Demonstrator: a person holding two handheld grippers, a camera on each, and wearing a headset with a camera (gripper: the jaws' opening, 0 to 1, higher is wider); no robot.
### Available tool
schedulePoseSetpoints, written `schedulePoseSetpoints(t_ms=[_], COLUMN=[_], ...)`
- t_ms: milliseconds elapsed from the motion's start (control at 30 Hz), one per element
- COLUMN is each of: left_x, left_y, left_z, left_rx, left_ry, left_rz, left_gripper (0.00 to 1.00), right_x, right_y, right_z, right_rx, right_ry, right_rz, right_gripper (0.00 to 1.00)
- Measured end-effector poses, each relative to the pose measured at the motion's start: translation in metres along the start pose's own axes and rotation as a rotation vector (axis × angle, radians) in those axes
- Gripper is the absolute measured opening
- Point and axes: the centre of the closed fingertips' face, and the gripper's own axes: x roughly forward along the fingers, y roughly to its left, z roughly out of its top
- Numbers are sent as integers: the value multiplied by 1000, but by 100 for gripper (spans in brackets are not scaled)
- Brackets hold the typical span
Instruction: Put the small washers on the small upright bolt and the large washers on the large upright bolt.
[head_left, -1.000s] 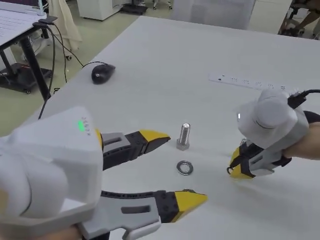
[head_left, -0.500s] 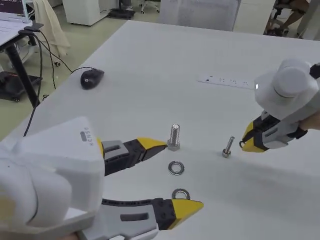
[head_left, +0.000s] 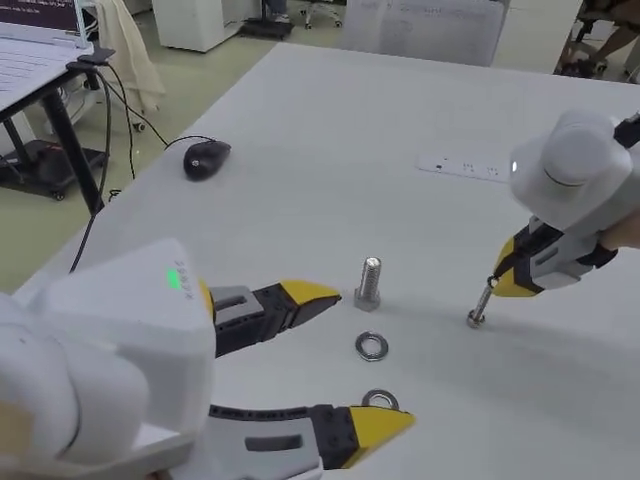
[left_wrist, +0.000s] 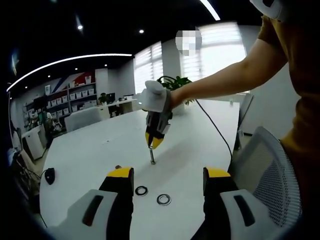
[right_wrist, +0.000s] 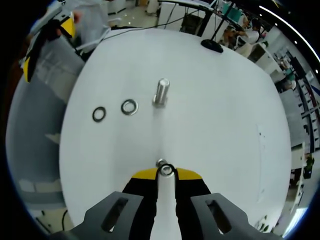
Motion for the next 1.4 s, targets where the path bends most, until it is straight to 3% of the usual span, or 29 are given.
schedulePoseSetpoints(t_ms=[367,967,1400], left_x=[4,9,11], left_y=[3,7,7], left_z=[-1,-7,-12], left_rx=[-13,-33,-30], left_ry=[-5,12,33], left_rz=[-3,-7,-19], left_gripper=[55,55,55], right_x=[12,50,35], right_y=[1,8,9], right_z=[-5,-19,-26], right_rx=[-5,-21,10], right_ry=[15,9,-12], right_rz=[27,67,42], right_gripper=[12,13,18])
